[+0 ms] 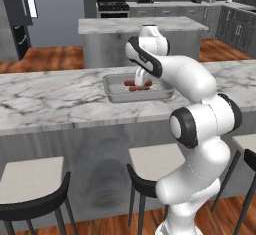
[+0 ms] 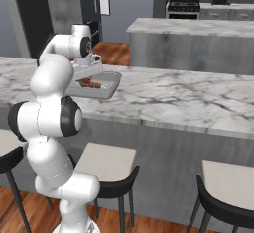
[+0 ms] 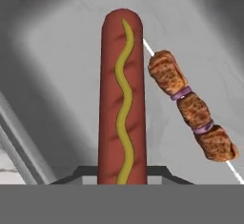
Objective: Place the cold items (squash and broccoli) from the fridge in one tupperware on the dining counter. Place the warm items (kebab skewer and hot dog) in the stove area in another tupperware.
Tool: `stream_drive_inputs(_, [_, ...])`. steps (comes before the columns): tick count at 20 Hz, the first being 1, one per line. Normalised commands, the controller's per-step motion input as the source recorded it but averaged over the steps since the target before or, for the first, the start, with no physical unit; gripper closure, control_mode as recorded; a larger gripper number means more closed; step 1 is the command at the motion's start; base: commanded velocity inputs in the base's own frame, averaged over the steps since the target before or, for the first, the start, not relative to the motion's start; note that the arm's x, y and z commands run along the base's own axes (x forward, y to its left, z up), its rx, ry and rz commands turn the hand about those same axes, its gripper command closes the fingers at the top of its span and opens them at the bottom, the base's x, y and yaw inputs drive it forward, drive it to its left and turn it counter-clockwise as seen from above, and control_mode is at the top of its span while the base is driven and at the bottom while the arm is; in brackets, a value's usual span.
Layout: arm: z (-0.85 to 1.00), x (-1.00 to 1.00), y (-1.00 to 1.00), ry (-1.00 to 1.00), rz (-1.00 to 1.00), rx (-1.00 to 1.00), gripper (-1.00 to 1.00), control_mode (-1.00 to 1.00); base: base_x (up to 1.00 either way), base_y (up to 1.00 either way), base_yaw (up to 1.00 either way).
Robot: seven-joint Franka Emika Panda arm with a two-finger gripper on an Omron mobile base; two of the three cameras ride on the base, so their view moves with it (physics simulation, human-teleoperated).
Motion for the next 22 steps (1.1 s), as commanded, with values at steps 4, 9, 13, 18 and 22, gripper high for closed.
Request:
stream_drive_inputs(4, [-0.31, 0.29, 0.08, 0.0, 0.0, -0.01, 1.0, -1.0, 0.0, 0.0, 0.0])
stream_drive_inputs(9, [-0.25, 0.25, 0.01, 0.0, 0.0, 0.0, 1.0, -1.0, 0.0, 0.0, 0.0])
stream_drive_inputs(13, [-0.15, 0.3, 0.0, 0.0, 0.0, -0.01, 1.0, -1.0, 0.0, 0.0, 0.0])
stream_drive_inputs(18, [-0.17, 0.12, 0.0, 0.0, 0.0, -0.02, 1.0, -1.0, 0.0, 0.0, 0.0])
stream_drive_inputs(22, [-0.21, -0.2, -0.05, -0.06, 0.0, -0.01, -1.0, -1.0, 0.0, 0.0, 0.0])
